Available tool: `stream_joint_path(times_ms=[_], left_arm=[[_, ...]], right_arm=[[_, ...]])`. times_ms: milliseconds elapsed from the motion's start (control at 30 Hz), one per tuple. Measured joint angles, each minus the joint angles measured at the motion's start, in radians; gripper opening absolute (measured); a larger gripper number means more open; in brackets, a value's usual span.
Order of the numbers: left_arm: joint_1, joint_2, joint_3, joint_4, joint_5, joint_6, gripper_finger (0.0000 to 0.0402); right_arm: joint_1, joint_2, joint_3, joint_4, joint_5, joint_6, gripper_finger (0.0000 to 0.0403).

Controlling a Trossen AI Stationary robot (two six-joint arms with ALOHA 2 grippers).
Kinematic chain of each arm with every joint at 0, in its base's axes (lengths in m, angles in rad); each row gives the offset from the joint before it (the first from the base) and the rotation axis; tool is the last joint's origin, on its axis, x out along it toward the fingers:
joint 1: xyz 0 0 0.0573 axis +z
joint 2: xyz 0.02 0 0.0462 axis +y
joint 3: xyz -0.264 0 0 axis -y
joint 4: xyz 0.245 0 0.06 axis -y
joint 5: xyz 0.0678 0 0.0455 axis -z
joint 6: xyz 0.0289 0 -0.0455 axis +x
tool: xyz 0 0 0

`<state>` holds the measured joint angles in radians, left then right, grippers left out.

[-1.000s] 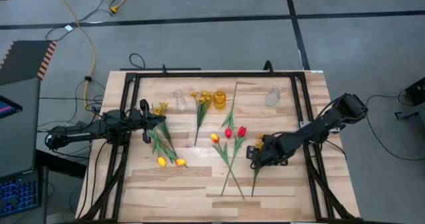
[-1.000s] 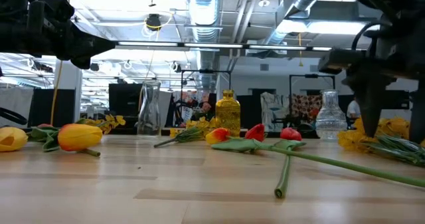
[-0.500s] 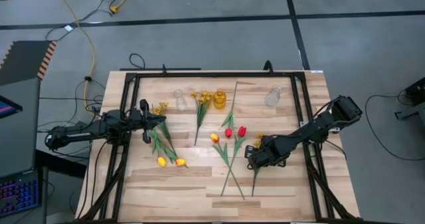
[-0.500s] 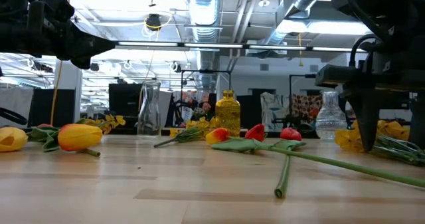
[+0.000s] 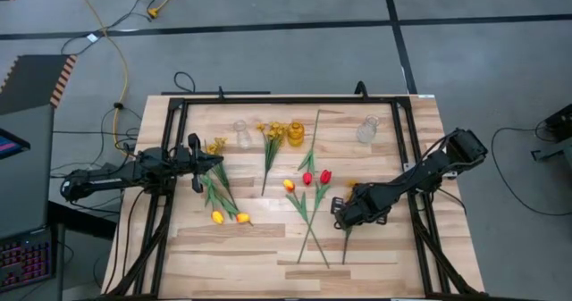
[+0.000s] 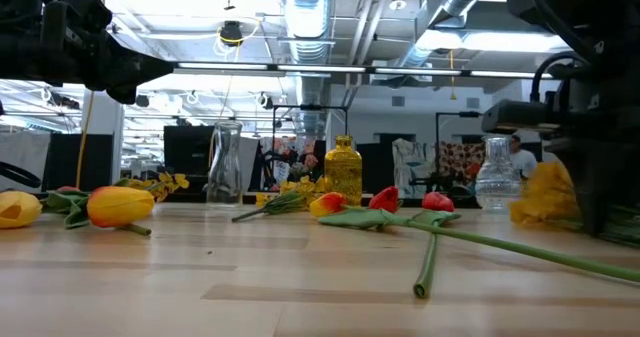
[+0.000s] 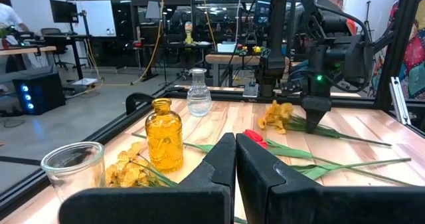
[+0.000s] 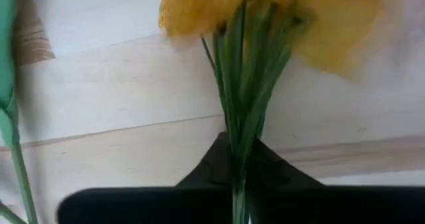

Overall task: Sort flowers into vase by color
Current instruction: Put the right yellow flowers into the right transparent flower vase

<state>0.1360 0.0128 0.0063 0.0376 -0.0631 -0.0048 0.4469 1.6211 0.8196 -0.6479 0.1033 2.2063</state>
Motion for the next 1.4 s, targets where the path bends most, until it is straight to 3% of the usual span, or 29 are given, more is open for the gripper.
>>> stream_joint_path(times_ms=[167,467,733,1100,1400], left_arm=[[0.000,0.000,0.000,0.000,0.000,0.000,0.0000],[0.000,0.000,0.000,0.000,0.000,0.000,0.0000],[0.000,0.000,0.000,0.000,-0.001,0.000,0.0000],[0.000,0.000,0.000,0.001,-0.003,0.000,0.0000],[0.000,0.000,0.000,0.001,-0.004,0.000,0.0000]], right_arm=[[0.007,-0.031,-0.004,0.008,0.082,-0.041,0.0034],[0.003,-0.266,-0.004,-0.002,0.411,-0.226,0.0040],[-0.028,-0.479,-0.003,-0.003,0.726,-0.587,0.0039],[-0.156,-0.702,-0.002,-0.003,1.178,-1.246,0.0039],[-0.285,-0.779,-0.002,-0.003,1.370,-1.490,0.0040]])
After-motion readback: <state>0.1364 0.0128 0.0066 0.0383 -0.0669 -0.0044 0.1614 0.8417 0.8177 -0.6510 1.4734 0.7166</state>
